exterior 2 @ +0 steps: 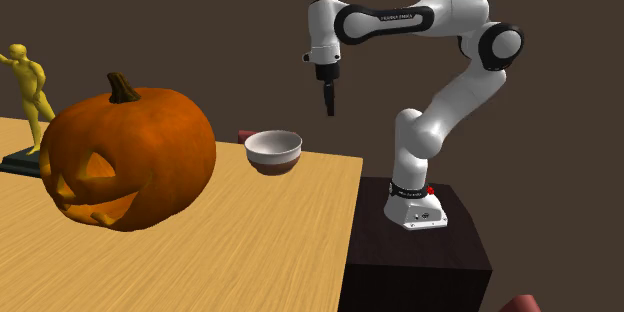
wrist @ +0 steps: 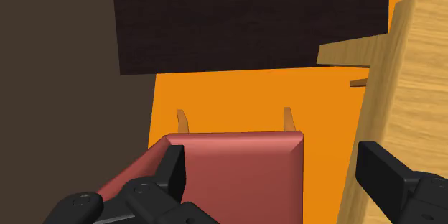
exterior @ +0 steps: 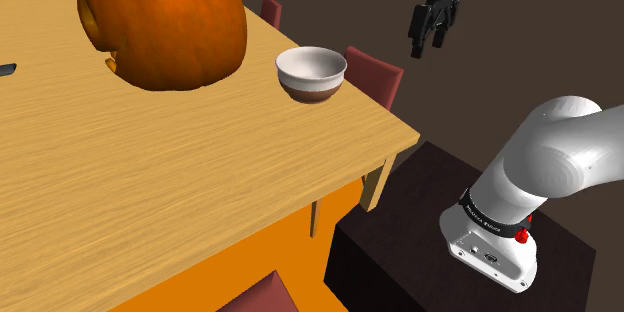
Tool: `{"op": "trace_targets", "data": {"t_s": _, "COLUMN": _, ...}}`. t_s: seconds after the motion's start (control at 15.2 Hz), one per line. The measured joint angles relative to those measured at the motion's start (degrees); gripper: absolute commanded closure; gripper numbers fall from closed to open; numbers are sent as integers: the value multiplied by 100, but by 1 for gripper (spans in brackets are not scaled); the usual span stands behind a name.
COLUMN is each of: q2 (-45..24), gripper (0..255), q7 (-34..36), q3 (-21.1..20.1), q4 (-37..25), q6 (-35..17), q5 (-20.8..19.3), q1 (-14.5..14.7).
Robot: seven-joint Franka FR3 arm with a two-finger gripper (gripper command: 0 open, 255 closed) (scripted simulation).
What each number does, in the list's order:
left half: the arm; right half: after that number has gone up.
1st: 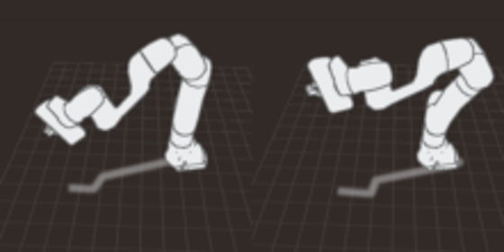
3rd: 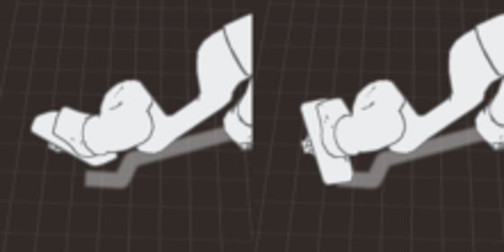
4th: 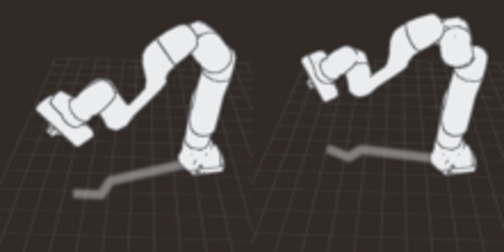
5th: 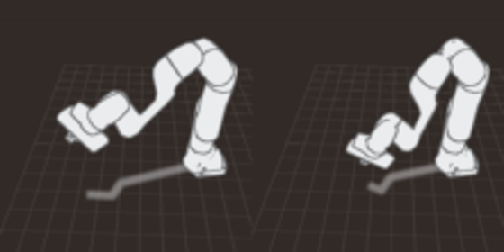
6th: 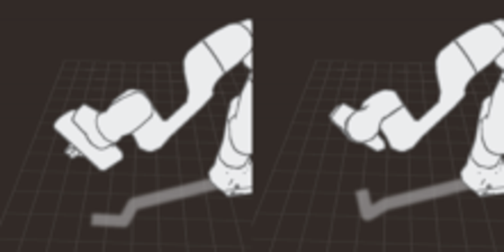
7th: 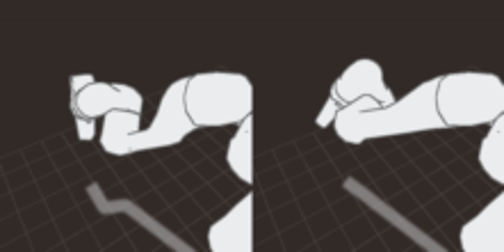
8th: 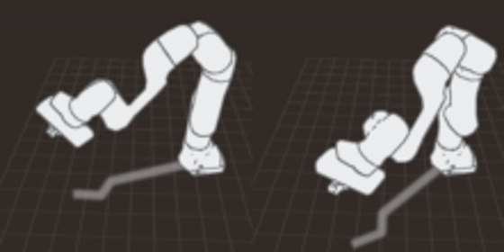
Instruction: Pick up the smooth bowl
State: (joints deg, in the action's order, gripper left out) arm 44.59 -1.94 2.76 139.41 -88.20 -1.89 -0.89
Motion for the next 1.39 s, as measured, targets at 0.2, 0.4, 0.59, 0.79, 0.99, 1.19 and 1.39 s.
{"op": "trace_targets", "data": {"t_s": 0.2, "q2": -221, "gripper": 0, "q7": 17, "q3": -27, "q4": -138, "q6": -80, "q5": 98, "q1": 60}}
{"op": "trace_targets", "data": {"t_s": 0.4, "q2": -755, "gripper": 0, "q7": 65, "q3": -104, "q4": -419, "q6": -329, "q5": 335, "q1": 203}}
{"op": "trace_targets", "data": {"t_s": 0.59, "q2": -1302, "gripper": 0, "q7": 135, "q3": -210, "q4": -777, "q6": -528, "q5": 589, "q1": 361}}
{"op": "trace_targets", "data": {"t_s": 0.79, "q2": -1895, "gripper": 0, "q7": 164, "q3": -294, "q4": -1165, "q6": -744, "q5": 822, "q1": 501}}
{"op": "trace_targets", "data": {"t_s": 0.99, "q2": -2475, "gripper": 0, "q7": 190, "q3": -379, "q4": -1633, "q6": -880, "q5": 1037, "q1": 629}}
{"op": "trace_targets", "data": {"t_s": 1.19, "q2": -2950, "gripper": 0, "q7": 178, "q3": -431, "q4": -2065, "q6": -941, "q5": 1203, "q1": 718}}
{"op": "trace_targets", "data": {"t_s": 1.39, "q2": -3068, "gripper": 0, "q7": 178, "q3": -462, "q4": -2033, "q6": -1097, "q5": 1250, "q1": 748}}
